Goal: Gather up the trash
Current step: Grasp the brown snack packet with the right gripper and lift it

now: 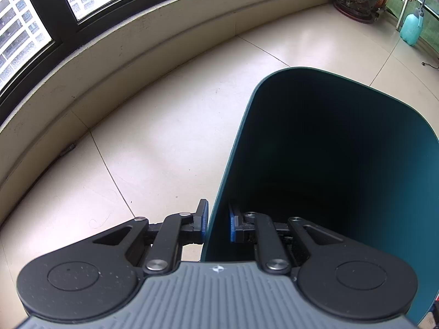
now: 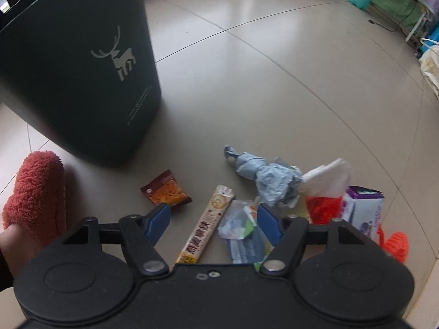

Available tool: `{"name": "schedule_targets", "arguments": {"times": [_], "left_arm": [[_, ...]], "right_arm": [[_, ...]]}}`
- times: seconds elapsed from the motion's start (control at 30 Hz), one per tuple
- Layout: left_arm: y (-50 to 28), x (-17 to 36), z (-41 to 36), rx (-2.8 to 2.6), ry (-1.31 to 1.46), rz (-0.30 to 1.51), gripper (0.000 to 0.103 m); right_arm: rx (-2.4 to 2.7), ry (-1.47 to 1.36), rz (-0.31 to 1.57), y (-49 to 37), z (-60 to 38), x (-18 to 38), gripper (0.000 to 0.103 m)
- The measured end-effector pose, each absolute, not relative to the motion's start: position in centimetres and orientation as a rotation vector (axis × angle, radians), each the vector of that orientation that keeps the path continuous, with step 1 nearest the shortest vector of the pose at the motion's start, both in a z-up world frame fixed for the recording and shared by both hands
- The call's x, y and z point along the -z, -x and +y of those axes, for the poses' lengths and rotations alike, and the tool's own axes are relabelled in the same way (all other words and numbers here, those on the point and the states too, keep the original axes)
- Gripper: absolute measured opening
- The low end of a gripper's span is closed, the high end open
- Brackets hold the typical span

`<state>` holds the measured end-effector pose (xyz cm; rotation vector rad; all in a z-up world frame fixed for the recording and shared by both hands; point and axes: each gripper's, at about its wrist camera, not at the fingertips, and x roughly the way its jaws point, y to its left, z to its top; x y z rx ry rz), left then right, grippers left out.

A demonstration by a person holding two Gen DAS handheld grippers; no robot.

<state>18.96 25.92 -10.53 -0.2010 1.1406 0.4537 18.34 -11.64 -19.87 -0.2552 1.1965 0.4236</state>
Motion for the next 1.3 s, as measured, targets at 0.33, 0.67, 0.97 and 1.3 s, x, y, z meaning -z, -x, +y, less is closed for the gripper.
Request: {"name": "schedule_targets", "arguments": {"times": [0.33,0.67,0.97,1.3], "left_arm": [[-19.0,10.6,26.2,-0.43,0.205,1.147,0.014],[-19.1,11.0,27.0,-0.408,0.218,1.164,0.014],[-19.6,12.1,27.2,-0.406,0.205,1.196,0.014],[-20.3,12.6,27.4,-0.402,0.208,1.215,0.014]], "right_arm": [[-0.689,0.442,1.296,-20.6,-3.7,29.1,0.07],[-0.665,0.506,1.324,-21.0,-2.4,32.1,0.06],[-0.589,0.446,1.311,-20.0,-2.9,30.3,0.031],[-0.593,0.308,1.15,-20.7,-6.3,12.9,0.031]]}}
